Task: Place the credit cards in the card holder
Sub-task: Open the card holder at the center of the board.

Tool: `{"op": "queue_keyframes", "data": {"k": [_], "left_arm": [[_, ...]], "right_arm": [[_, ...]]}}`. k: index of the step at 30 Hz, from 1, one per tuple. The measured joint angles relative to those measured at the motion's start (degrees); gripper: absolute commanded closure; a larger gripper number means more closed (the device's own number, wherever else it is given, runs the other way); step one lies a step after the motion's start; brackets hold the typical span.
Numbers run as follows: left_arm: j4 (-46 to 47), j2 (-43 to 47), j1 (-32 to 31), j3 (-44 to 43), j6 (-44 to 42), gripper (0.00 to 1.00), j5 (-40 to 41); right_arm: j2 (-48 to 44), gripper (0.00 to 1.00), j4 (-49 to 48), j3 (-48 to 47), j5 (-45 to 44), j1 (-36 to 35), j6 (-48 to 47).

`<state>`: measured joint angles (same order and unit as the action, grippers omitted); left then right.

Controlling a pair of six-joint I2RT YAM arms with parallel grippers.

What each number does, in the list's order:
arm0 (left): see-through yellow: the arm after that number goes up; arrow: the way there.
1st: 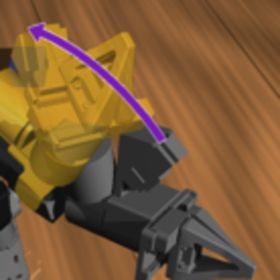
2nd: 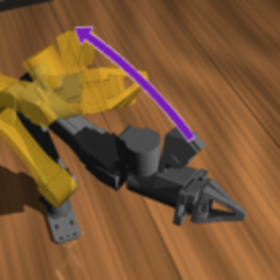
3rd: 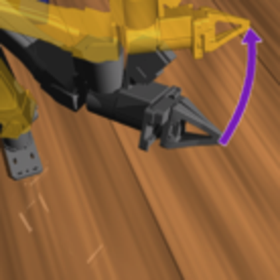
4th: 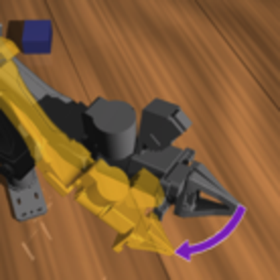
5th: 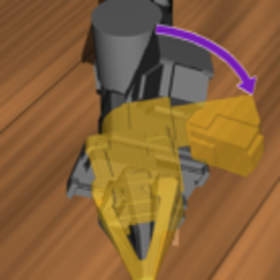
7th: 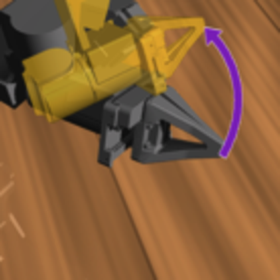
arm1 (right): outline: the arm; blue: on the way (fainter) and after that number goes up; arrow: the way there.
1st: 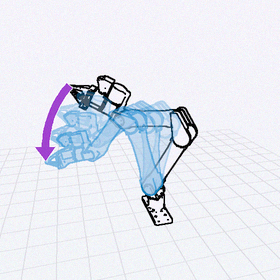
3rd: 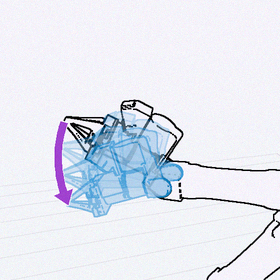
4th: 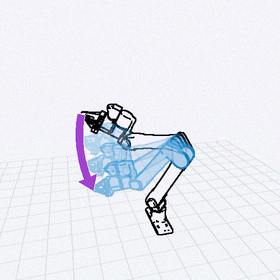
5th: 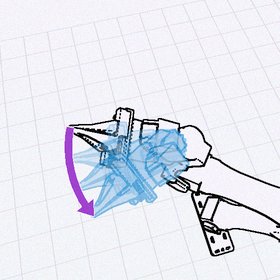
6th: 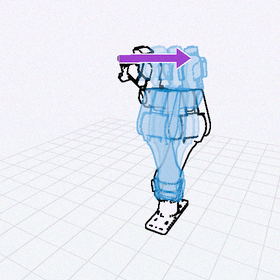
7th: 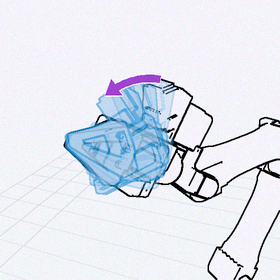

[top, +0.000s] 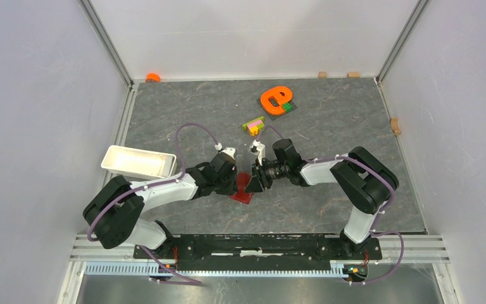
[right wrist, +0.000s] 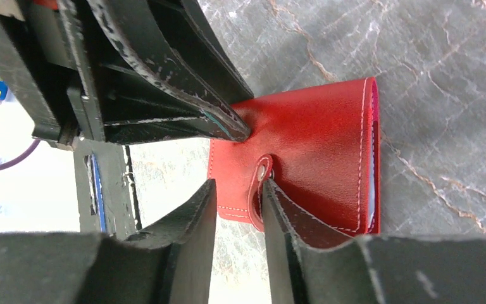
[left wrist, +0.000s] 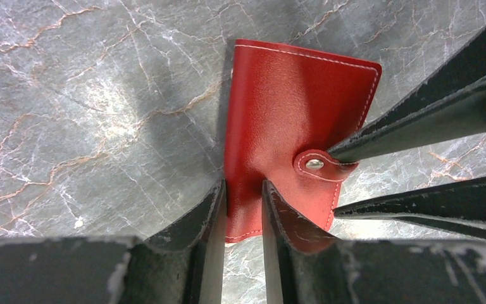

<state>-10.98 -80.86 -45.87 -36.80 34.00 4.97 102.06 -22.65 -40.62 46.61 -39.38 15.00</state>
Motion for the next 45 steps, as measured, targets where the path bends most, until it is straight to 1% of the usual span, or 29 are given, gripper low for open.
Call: {"op": "queue_keyframes", "data": {"k": [4,8,13,17,20,21,24,27,29,33,35,38,42,45], "left_arm": [[0.3,-0.2,0.0,-0.1,0.0,0.69,0.1],[0.6,-0.5,0.0,-0.2,0.0,0.69,0.5],[1.4,-0.8,0.0,-0.2,0.0,0.69,0.5],[2.9,-1.5,0.1,-0.3,0.0,0.69,0.8],[3.8,-1.9,0.1,-0.3,0.0,0.68,0.8],[3.9,-1.9,0.1,-0.3,0.0,0.66,0.8],[3.9,-1.6,0.1,-0.2,0.0,0.52,1.0],[3.0,0.5,0.2,0.9,-0.1,0.4,1.0],[1.0,2.7,0.2,1.6,-0.8,0.35,1.0],[-1.7,9.7,0.4,1.7,-3.5,0.29,0.5],[-1.4,13.7,0.4,1.9,-5.1,0.28,-1.1],[1.2,17.4,0.3,2.8,-6.1,0.28,-6.7],[4.9,17.4,-1.7,4.7,-6.7,0.28,-12.7],[7.3,17.2,-3.8,7.2,-7.0,0.28,-15.3]], "right_arm": [[0.0,0.86,0.8,0.2,-0.9,0.0,0.1],[0.0,1.0,2.0,0.4,-1.2,0.0,0.2],[-1.1,1.0,3.3,0.9,-1.1,-1.0,-0.6],[-1.9,1.0,6.6,1.7,2.1,-3.3,-1.9],[-2.7,1.0,8.5,2.1,2.8,-4.6,-3.6],[-3.3,1.0,9.0,2.3,2.7,-4.8,-4.2],[-6.0,1.0,9.9,2.7,2.2,-4.9,-5.1],[-10.2,1.0,11.4,4.3,1.0,-5.2,-5.1],[-13.0,1.0,12.4,5.4,0.5,-5.6,-5.0],[-18.9,1.0,14.7,8.0,-0.3,-6.0,-5.3],[-21.1,1.0,15.9,8.7,-0.6,-6.0,-5.9],[-24.2,1.0,17.8,9.5,-1.6,-6.0,-7.2],[-28.8,1.0,19.2,10.7,-3.3,-6.0,-8.4],[-32.6,1.0,19.9,11.4,-4.3,-5.9,-8.9]]}}
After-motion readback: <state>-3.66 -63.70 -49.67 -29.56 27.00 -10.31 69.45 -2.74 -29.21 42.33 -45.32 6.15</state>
